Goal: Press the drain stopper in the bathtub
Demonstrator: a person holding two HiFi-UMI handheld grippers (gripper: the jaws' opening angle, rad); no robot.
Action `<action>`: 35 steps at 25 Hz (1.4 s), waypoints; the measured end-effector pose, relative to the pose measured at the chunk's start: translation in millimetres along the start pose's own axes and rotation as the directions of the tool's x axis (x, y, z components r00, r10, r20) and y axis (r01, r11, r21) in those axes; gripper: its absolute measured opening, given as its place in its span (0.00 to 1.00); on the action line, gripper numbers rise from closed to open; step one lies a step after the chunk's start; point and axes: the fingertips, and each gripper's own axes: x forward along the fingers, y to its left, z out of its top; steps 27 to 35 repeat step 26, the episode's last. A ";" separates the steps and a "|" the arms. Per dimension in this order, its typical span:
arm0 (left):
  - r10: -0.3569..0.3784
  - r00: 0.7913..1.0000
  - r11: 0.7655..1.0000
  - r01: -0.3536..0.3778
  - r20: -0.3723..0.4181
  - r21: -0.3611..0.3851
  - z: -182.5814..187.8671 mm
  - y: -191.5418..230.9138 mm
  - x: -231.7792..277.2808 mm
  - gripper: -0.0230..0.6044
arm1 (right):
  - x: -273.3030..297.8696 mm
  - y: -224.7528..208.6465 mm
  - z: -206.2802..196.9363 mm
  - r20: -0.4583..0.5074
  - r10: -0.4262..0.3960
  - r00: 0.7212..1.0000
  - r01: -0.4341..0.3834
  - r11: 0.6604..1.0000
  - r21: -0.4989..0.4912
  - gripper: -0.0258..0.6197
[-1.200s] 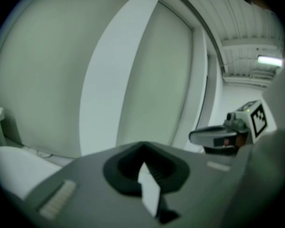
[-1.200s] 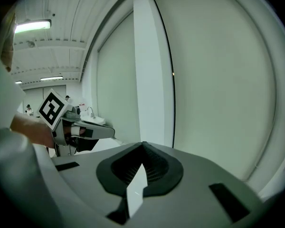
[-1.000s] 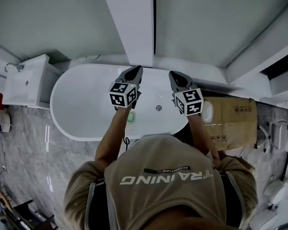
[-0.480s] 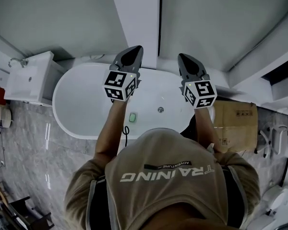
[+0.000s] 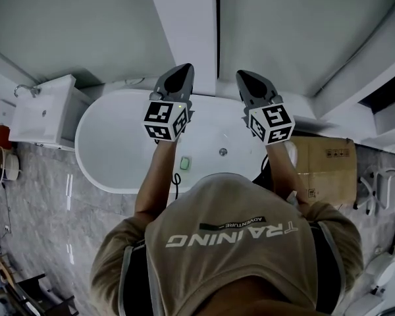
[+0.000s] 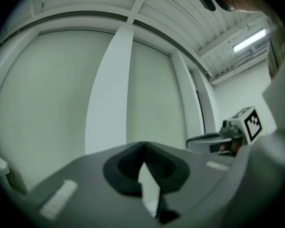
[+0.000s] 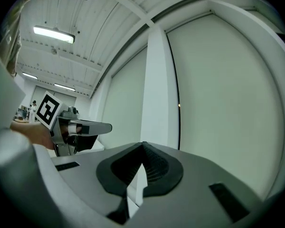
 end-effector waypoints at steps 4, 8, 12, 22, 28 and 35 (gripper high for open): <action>-0.011 1.000 1.000 0.011 -0.023 0.008 -3.6 -1.4 -2.1 0.04 | 2.0 5.2 0.9 0.004 0.010 1.000 -0.010 1.000 0.007 0.06; -0.020 0.999 1.000 0.021 -0.037 0.007 -5.9 -3.8 -4.5 0.04 | -1.4 6.2 -4.4 -0.006 0.005 1.000 -0.005 1.000 0.020 0.06; -0.023 0.999 1.000 0.024 -0.046 0.007 -7.7 -7.2 -12.0 0.04 | -5.3 12.4 -7.1 -0.014 0.009 1.000 -0.009 1.000 0.024 0.06; -0.048 0.999 0.998 0.047 -0.026 -0.033 -4.9 -14.9 -24.3 0.04 | -19.3 22.7 -5.5 -0.015 -0.005 1.000 0.005 1.000 0.010 0.06; -0.048 0.999 0.999 0.048 -0.025 -0.020 -4.2 -17.1 -29.8 0.04 | -23.9 26.8 -5.1 -0.010 -0.007 1.000 0.007 1.000 0.011 0.06; -0.048 0.999 0.999 0.048 -0.025 -0.020 -4.2 -17.1 -29.8 0.04 | -23.9 26.8 -5.1 -0.010 -0.007 1.000 0.007 1.000 0.011 0.06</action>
